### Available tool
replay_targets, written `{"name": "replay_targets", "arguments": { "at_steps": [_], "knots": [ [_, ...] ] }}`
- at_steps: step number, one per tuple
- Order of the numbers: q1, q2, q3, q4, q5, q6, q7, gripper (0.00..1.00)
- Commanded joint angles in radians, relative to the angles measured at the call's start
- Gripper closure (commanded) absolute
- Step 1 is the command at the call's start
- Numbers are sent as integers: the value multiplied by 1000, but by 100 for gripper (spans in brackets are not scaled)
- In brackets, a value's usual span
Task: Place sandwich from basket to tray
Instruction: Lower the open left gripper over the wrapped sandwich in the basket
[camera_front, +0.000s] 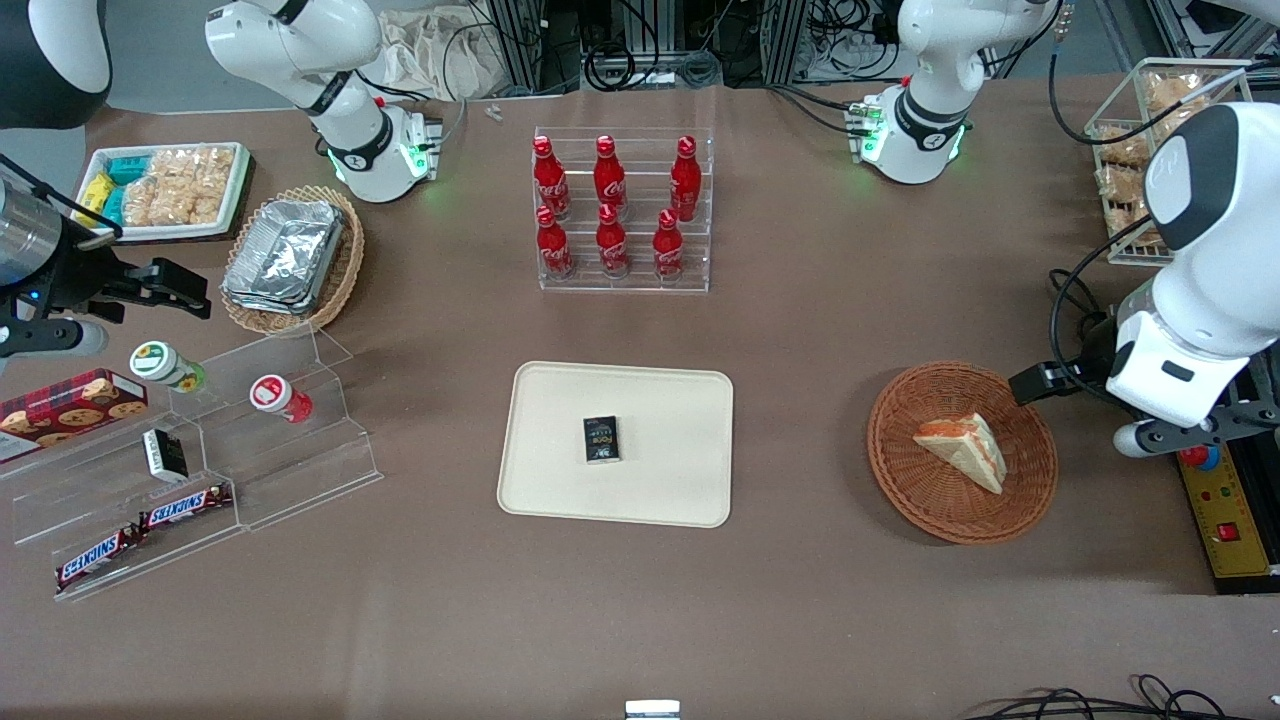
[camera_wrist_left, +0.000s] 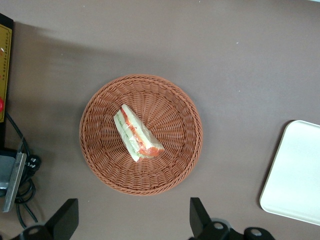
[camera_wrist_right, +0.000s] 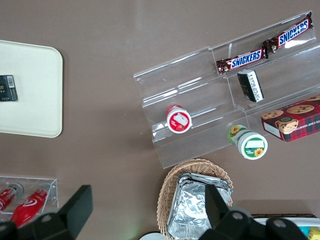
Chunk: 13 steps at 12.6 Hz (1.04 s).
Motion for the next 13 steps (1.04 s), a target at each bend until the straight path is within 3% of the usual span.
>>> {"name": "replay_targets", "arguments": {
  "at_steps": [1,5,9,11,13],
  "knots": [
    [-4,16,-4,13,9,-26,-16,0],
    [1,27,-2,-26,8,-34,-36,0],
    [-8,36,-4,-106,9,33,-476,0],
    [-7,45,-1,-171,11,139,-548,0],
    [-5,100,-1,-194,60,214,-652,0]
  ]
}}
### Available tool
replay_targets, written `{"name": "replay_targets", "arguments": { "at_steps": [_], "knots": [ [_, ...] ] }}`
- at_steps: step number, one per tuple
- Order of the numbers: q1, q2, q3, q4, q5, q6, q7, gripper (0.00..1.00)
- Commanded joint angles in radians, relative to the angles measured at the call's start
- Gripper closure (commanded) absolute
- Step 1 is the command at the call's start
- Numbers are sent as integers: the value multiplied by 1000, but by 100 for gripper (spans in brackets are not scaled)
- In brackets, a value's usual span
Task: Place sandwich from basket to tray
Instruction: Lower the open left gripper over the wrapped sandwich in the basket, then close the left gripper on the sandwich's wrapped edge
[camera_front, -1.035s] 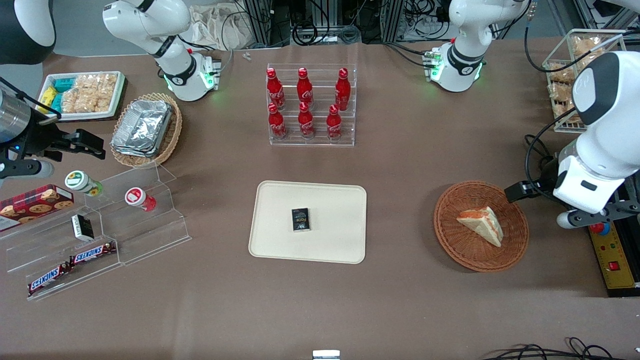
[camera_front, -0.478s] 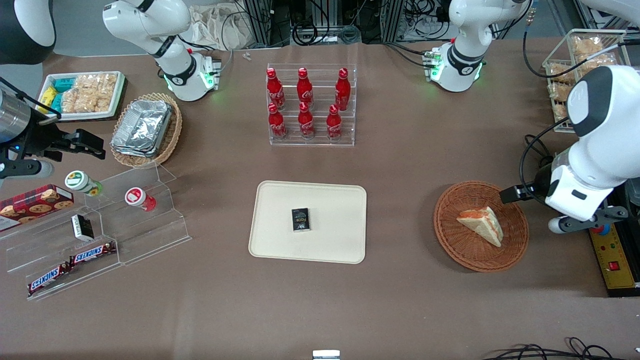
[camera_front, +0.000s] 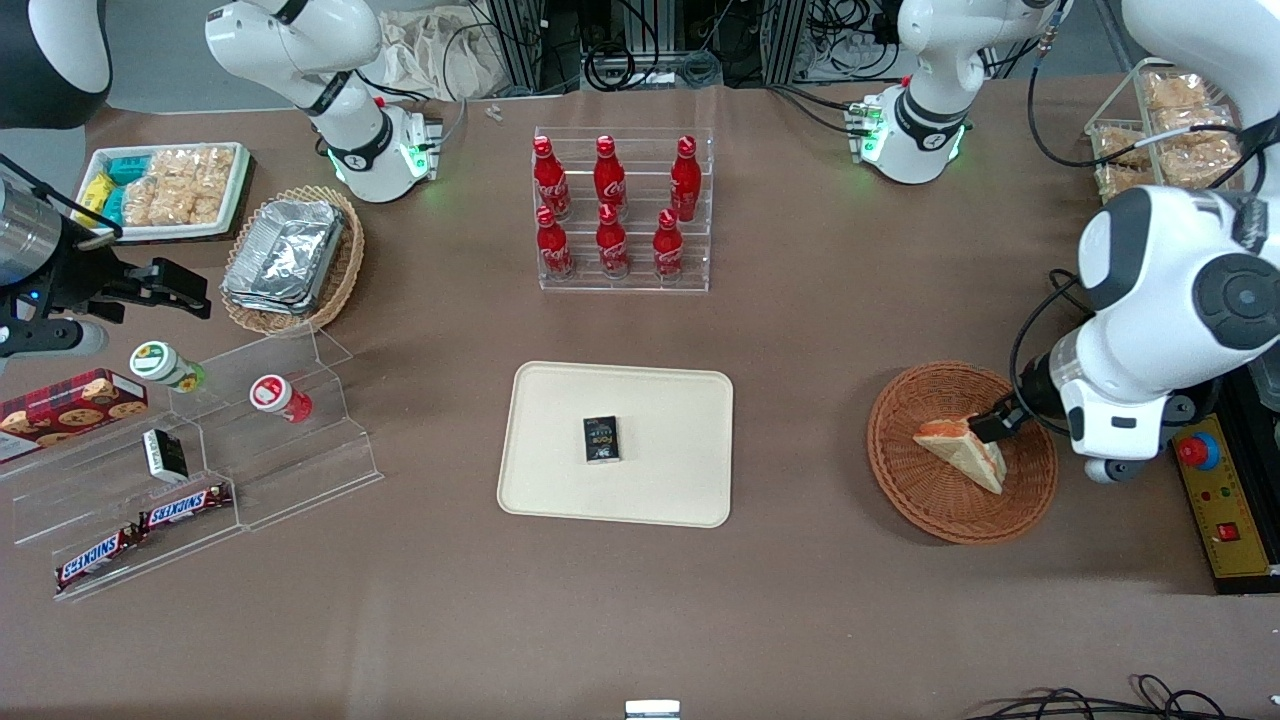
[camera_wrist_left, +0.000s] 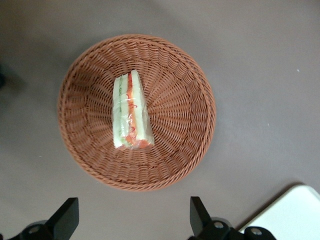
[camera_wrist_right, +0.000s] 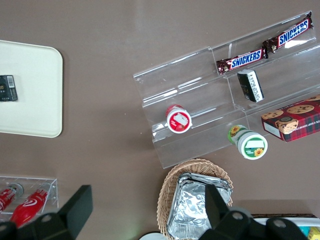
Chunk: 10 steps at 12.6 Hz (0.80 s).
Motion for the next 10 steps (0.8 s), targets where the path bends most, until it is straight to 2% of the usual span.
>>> {"name": "replay_targets", "arguments": {
  "at_steps": [1,2,3,10],
  "knots": [
    [0,96,0,-22,96,100,-182,0],
    [0,136,-2,-22,151,126,-230,0],
    [0,158,-2,-23,176,128,-241,0],
    [9,223,0,-23,174,154,-296,0]
  ]
}}
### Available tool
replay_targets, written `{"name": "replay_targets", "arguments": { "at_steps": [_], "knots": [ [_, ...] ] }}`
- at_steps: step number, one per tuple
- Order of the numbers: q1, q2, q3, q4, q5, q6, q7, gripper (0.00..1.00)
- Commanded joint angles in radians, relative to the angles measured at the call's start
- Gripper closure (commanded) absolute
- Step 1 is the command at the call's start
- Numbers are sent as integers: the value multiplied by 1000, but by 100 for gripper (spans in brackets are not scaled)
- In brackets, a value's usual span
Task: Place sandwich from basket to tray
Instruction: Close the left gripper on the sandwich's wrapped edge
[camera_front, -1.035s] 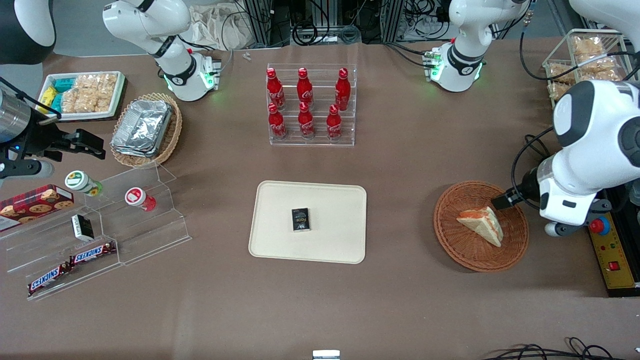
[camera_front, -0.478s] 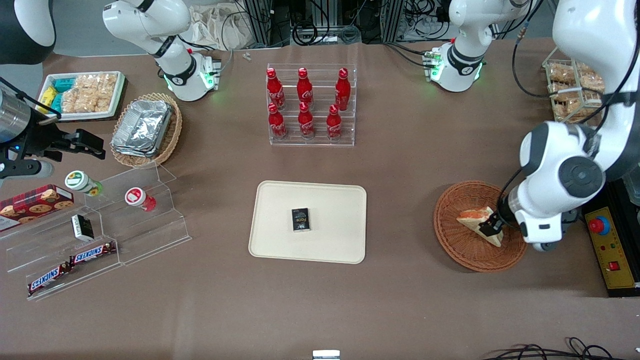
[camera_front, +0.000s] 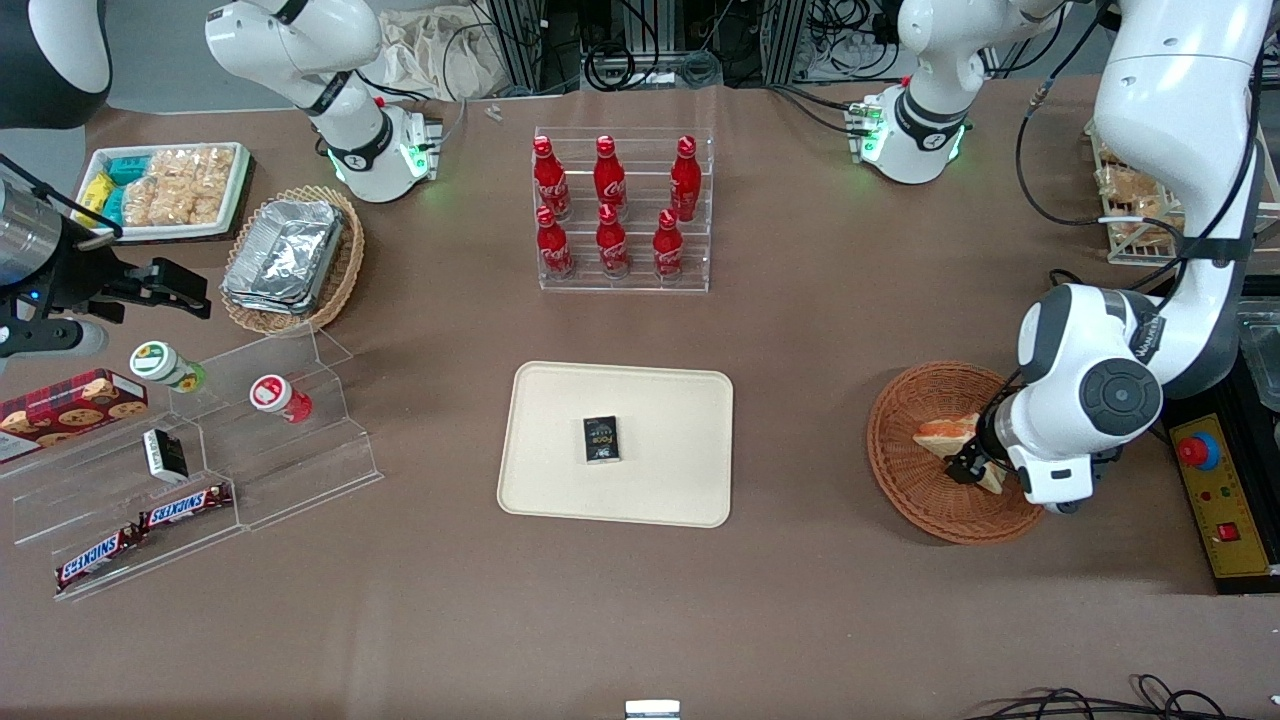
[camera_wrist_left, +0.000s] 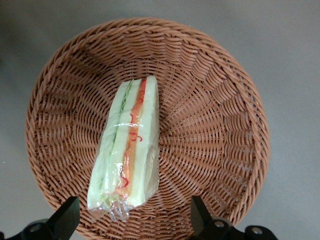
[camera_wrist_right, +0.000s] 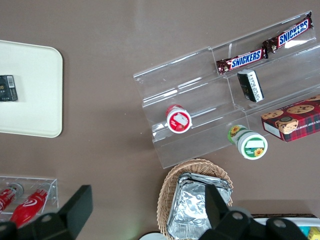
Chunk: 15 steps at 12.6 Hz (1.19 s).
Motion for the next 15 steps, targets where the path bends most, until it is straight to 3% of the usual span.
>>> {"name": "replay_targets", "arguments": {
  "at_steps": [1,15],
  "knots": [
    [6,19,-4,6,24,18,-38,0],
    [32,85,-3,-5,26,58,-61,0]
  ]
}}
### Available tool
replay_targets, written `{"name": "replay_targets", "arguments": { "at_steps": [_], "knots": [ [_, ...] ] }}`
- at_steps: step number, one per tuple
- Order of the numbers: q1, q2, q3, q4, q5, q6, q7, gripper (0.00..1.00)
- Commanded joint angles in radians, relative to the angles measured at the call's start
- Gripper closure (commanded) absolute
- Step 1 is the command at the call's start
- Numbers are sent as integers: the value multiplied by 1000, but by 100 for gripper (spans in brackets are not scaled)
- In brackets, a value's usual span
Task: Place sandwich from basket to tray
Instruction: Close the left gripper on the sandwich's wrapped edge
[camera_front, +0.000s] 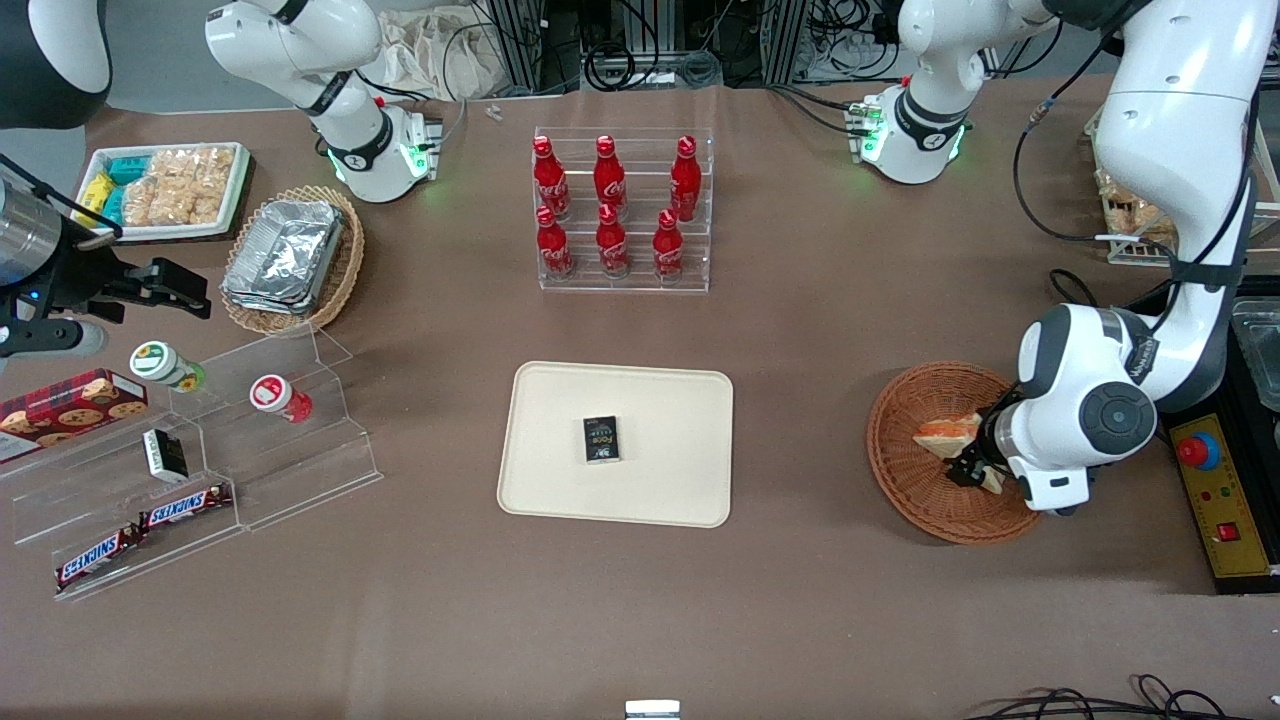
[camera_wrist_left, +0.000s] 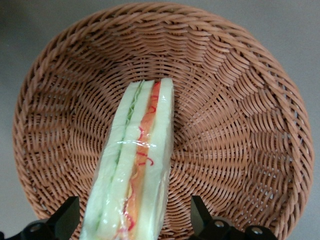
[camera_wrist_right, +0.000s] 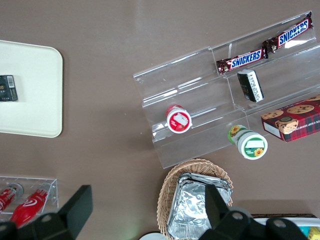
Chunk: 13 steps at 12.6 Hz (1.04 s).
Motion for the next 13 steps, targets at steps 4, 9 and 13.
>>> {"name": "replay_targets", "arguments": {
  "at_steps": [4,9,13],
  "knots": [
    [16,22,-10,-2,34,37,-18,62],
    [16,21,-10,5,49,31,-32,100],
    [16,-57,-13,89,41,-162,37,100]
  ]
}}
